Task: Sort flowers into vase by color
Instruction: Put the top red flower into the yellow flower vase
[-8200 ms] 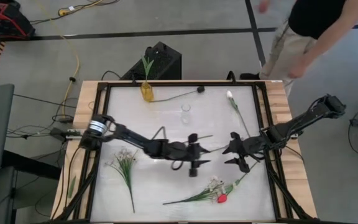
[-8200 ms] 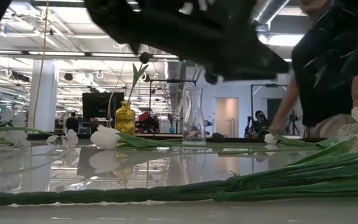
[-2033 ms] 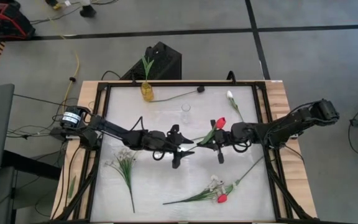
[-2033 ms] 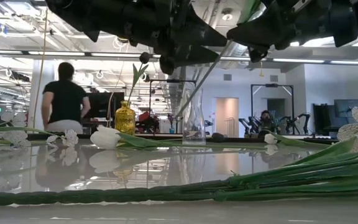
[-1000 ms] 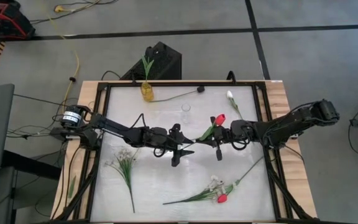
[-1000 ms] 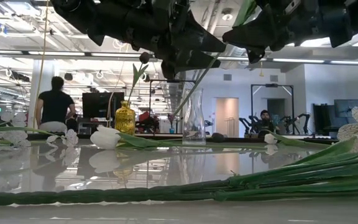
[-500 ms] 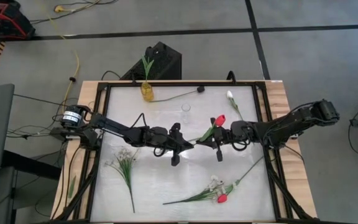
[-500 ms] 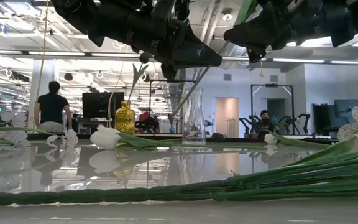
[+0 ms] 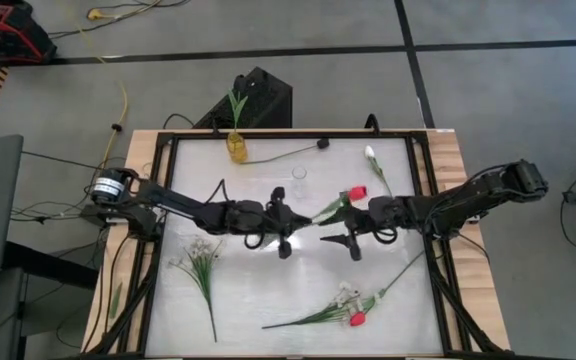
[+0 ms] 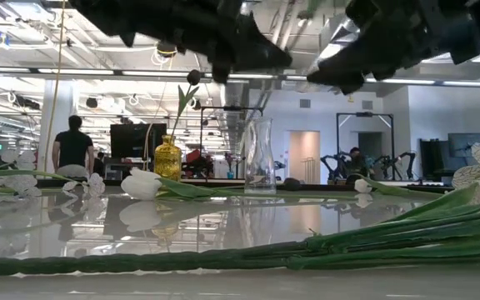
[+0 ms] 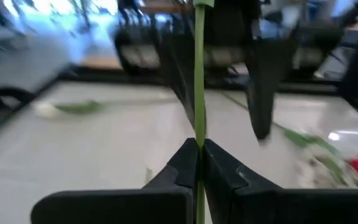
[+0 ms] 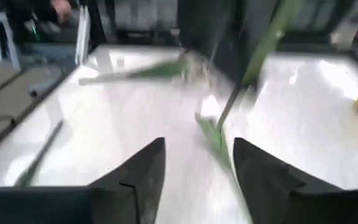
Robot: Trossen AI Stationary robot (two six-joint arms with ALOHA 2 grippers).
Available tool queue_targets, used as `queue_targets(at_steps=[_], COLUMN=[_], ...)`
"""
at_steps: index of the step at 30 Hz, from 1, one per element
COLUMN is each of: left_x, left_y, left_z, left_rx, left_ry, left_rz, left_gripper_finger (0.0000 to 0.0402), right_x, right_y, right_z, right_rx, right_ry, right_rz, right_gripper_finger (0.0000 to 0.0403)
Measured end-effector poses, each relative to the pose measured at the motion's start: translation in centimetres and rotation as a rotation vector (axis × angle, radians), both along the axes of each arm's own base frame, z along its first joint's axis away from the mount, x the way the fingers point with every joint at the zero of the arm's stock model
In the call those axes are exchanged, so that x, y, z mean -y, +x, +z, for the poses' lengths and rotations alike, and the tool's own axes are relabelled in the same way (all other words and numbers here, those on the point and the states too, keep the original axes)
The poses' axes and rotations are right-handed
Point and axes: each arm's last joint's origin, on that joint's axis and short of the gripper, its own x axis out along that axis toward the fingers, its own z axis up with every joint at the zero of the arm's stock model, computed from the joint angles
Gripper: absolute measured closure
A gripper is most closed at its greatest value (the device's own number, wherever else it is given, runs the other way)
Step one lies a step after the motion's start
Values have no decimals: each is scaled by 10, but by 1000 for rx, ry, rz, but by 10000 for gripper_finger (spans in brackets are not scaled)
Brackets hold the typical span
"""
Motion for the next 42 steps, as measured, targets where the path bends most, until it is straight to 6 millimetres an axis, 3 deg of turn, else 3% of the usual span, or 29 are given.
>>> queue_targets(at_steps=[7,11,14,18,22,28,36,42], left_x=[-21,-49,-77,-111,-132,-148,-169,-183], left_y=[-26,-47,-63,-83,-98,-112,-137,-151], left_z=[55,81,85,76,61,42,23,18], left_rx=[103,120,127,148,158,110,157,184], left_ry=[193,237,231,185,160,251,248,257], left_rz=[220,337,434,526,578,644,755,733], left_gripper_finger=[401,401,401,401,401,401,401,401], right_x=[-1,-5,-8,-13,-15,-15,-15,-14], right_y=[-5,-6,-6,-8,-10,-11,-11,-12], right_z=[-13,-14,-14,-15,-19,-21,-21,-22], right_rx=[-143,-156,-155,-155,-171,-192,-192,-197], right_ry=[20,14,-1,-27,-48,-60,-62,-63], right_rz=[-9,8,30,58,77,80,81,80], right_gripper_finger=[169,175,179,180,180,180,180,180])
